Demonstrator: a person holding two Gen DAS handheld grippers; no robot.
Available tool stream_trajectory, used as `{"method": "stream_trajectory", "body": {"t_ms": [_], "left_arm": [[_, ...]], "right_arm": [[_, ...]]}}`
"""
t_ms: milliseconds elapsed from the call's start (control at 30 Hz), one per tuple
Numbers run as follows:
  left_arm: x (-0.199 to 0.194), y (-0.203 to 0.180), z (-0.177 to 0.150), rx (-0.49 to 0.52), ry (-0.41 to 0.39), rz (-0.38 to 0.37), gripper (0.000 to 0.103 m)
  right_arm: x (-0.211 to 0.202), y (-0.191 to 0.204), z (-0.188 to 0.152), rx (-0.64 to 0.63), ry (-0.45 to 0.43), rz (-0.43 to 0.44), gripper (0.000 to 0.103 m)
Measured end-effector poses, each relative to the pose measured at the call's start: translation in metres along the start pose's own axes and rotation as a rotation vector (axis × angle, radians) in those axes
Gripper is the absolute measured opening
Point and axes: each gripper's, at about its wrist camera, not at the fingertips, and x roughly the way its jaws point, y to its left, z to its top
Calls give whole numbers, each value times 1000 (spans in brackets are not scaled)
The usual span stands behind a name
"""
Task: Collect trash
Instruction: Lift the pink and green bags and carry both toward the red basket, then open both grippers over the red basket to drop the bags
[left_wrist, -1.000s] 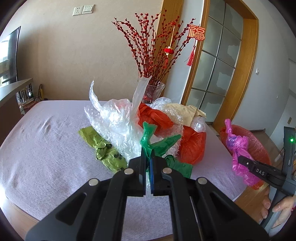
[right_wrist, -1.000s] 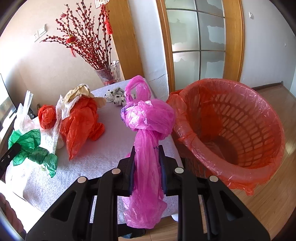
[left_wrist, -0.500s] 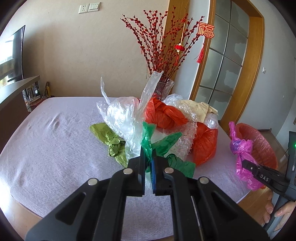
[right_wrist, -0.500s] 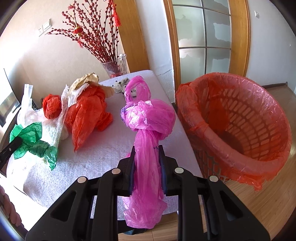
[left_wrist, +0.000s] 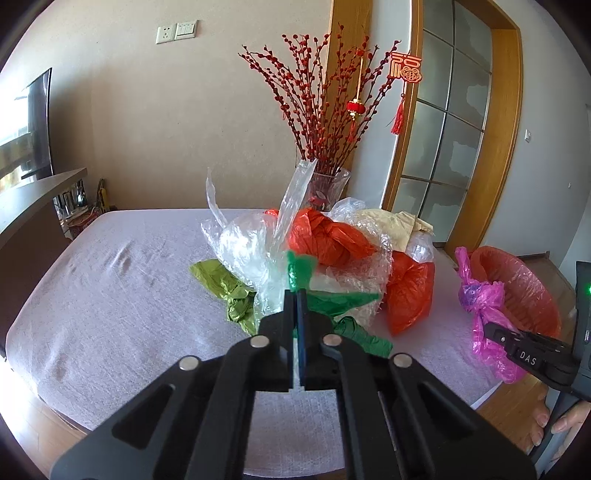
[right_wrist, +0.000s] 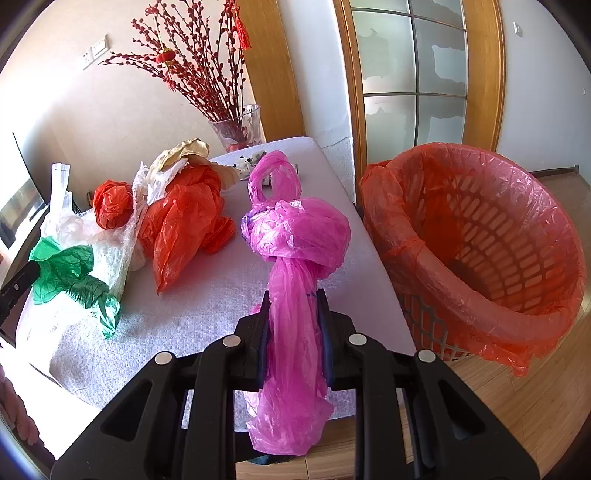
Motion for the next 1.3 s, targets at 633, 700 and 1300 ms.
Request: {"method": "stream_trajectory", "body": {"t_ms": [633, 700, 1300], "left_arm": [[-20, -64, 26, 64, -94, -184, 2], [-20, -75, 30, 75, -101, -214, 2], [13, -209, 76, 132, -156, -485, 2]], "right_arm": [[-29, -18, 9, 15, -68, -7, 22], [-32, -22, 10, 16, -76, -12, 22], [-79, -111, 35, 149, -189, -168, 22]]}}
